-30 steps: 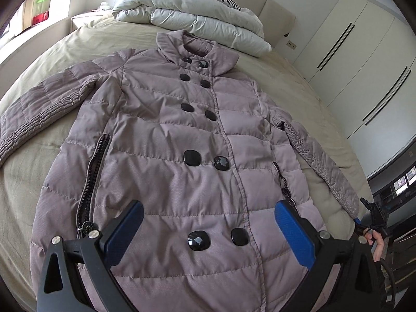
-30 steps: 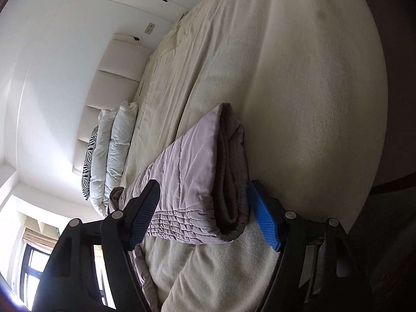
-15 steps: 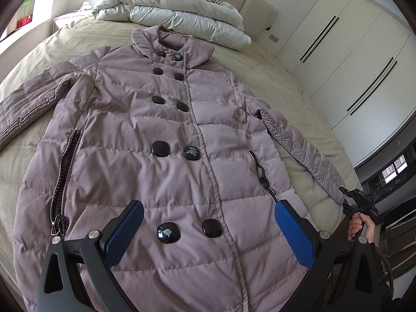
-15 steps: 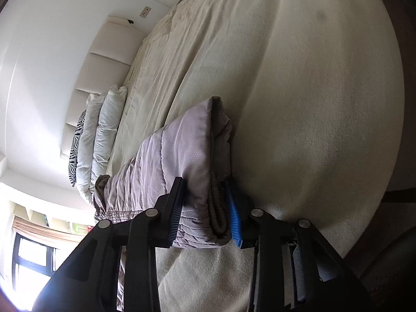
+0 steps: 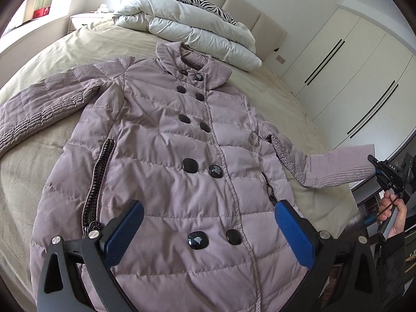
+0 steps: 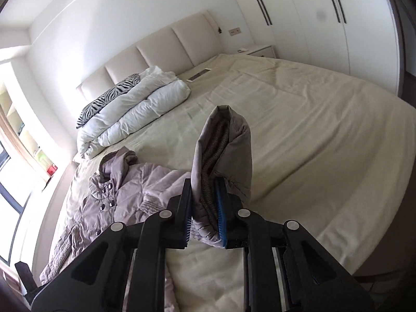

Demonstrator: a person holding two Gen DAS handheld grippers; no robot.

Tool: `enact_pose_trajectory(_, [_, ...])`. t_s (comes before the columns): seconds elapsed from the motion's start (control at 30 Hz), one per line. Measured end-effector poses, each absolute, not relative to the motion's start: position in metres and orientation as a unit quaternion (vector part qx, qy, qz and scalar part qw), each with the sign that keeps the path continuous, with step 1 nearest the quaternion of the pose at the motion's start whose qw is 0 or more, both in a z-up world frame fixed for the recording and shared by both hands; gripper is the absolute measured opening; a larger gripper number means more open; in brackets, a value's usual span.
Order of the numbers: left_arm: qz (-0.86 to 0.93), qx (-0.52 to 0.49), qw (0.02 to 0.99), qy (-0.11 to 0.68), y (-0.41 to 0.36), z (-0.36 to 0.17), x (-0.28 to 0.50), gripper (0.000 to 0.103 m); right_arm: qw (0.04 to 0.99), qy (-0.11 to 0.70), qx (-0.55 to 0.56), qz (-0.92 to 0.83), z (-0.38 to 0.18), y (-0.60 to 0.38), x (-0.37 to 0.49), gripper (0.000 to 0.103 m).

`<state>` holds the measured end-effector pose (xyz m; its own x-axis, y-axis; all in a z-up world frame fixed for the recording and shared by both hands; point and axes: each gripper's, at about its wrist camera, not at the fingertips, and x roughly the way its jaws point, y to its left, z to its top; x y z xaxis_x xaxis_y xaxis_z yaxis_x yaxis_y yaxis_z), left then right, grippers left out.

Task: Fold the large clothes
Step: 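Grasp the coat sleeve cuff with the right gripper and lift it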

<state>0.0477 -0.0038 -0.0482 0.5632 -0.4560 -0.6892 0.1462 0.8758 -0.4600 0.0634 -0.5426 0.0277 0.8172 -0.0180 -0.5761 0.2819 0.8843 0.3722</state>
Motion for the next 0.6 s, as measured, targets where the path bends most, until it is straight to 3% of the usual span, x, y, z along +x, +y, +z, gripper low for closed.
enact_pose_trajectory(0.13, [-0.156,-0.197,0.872,0.421,0.027,-0.048,0.047,0.103,0.938,0.307,0.162,-0.003,0.072,-0.44,0.134,0.016])
enact_pose_trajectory(0.27, [-0.132,-0.211,0.878,0.409,0.061,-0.051,0.044,0.103,0.933,0.341,0.1,0.052,0.073,-0.327,0.188,0.016])
enact_pose_trajectory(0.43, [-0.097,-0.223,0.884,0.4,0.104,-0.058,0.04,0.103,0.91,0.404,0.05,0.081,0.017,-0.209,0.236,0.016])
enact_pose_trajectory(0.6, [-0.072,-0.248,0.876,0.407,0.137,-0.076,0.04,0.103,0.879,0.458,0.091,0.097,-0.064,-0.16,0.249,0.016])
